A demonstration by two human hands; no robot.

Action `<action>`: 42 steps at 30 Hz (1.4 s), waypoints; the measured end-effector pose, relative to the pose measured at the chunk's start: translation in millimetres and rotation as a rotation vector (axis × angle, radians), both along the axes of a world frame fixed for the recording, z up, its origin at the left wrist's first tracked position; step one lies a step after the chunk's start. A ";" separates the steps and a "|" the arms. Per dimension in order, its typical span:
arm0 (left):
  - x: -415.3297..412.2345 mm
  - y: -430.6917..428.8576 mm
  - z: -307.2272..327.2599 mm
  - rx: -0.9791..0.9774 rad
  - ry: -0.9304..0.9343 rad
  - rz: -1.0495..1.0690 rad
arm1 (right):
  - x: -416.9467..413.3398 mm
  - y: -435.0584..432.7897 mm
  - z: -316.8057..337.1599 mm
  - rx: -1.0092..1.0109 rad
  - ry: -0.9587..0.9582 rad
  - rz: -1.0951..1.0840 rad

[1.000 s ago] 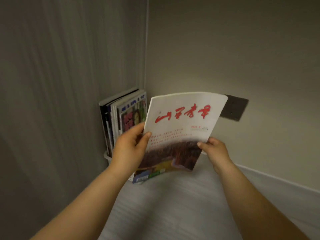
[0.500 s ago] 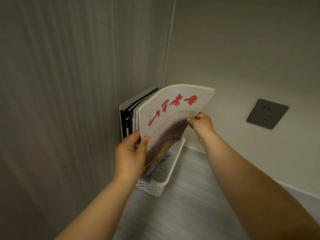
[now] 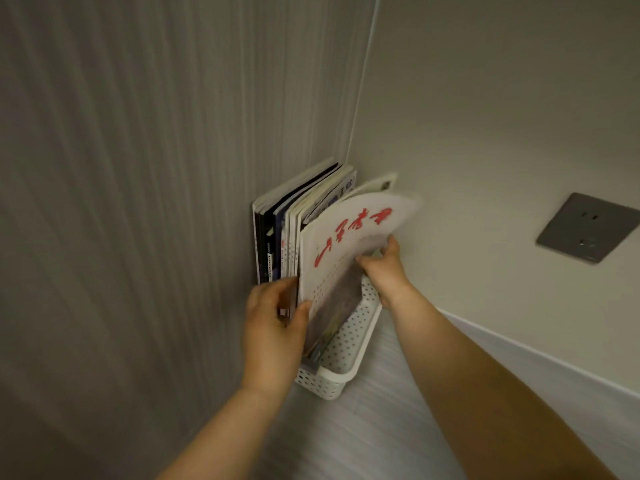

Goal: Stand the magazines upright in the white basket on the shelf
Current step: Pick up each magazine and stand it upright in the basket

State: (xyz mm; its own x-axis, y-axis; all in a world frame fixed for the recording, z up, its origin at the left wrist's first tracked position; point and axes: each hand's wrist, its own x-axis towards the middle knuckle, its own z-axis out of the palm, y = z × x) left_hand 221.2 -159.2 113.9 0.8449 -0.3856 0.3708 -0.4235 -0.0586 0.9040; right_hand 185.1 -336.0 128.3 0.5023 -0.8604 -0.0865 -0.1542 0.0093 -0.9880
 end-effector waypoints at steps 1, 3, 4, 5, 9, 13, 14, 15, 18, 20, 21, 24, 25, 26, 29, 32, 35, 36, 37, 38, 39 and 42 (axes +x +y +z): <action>1.6 -0.3 -0.9 0.023 0.015 0.038 | 0.9 1.8 -3.5 0.021 0.009 0.004; 5.6 -0.6 -3.5 0.050 0.047 0.092 | 4.1 9.1 -7.0 0.042 0.037 0.045; 6.9 -0.7 -4.8 0.059 0.056 0.107 | 6.6 14.2 -7.0 0.039 0.034 0.079; 7.0 -0.9 -6.3 0.064 0.054 0.112 | 9.3 19.3 -6.9 0.036 0.023 0.115; 2.7 -4.4 -11.0 0.053 0.029 0.059 | 17.7 36.6 -5.9 0.062 0.003 0.204; 1.8 -8.9 -13.7 0.100 -0.004 0.078 | 18.1 42.9 -7.2 0.021 0.044 0.212; 1.9 -8.9 -14.3 0.116 -0.015 0.092 | 17.6 42.9 -7.2 0.022 0.055 0.209; 2.0 -8.6 -14.5 0.126 -0.022 0.099 | 17.2 42.6 -6.9 0.025 0.059 0.206; 0.6 -3.8 -13.7 0.139 -0.010 0.075 | 14.0 43.5 -5.0 0.018 0.048 0.187; -2.0 4.4 -12.8 0.141 -0.012 0.058 | 9.9 47.8 -2.5 0.000 0.043 0.185; -5.0 9.2 -12.2 0.142 -0.029 0.054 | 6.3 50.6 -1.1 -0.011 0.047 0.187; -23.3 20.9 -9.5 0.133 -0.088 0.026 | -14.2 59.3 2.6 -0.090 0.068 0.182; -33.0 21.6 -9.4 0.119 -0.101 0.028 | -25.1 61.2 3.4 -0.136 0.069 0.170; -44.8 20.7 -9.3 0.100 -0.099 0.029 | -38.7 61.9 3.9 -0.184 0.081 0.147; -91.0 9.7 -10.8 0.081 -0.059 -0.055 | -97.9 57.3 -0.2 -0.240 0.127 0.032; -152.5 1.5 -16.1 0.160 -0.069 -0.213 | -180.8 49.0 -11.0 -0.222 0.162 -0.121; -215.9 3.1 -25.3 0.278 -0.082 -0.353 | -276.0 46.2 -25.0 -0.212 0.186 -0.290; -236.1 4.6 -29.1 0.311 -0.092 -0.380 | -308.9 46.9 -30.4 -0.205 0.204 -0.337; -255.9 5.2 -33.0 0.338 -0.099 -0.399 | -342.1 47.3 -36.2 -0.202 0.229 -0.374; -276.8 5.3 -36.8 0.364 -0.100 -0.419 | -376.6 48.1 -41.8 -0.202 0.266 -0.404; -298.9 4.4 -40.2 0.393 -0.094 -0.449 | -413.2 49.3 -47.3 -0.205 0.315 -0.432; -369.3 -7.9 -52.8 0.513 -0.108 -0.600 | -528.4 53.9 -64.3 -0.212 0.534 -0.503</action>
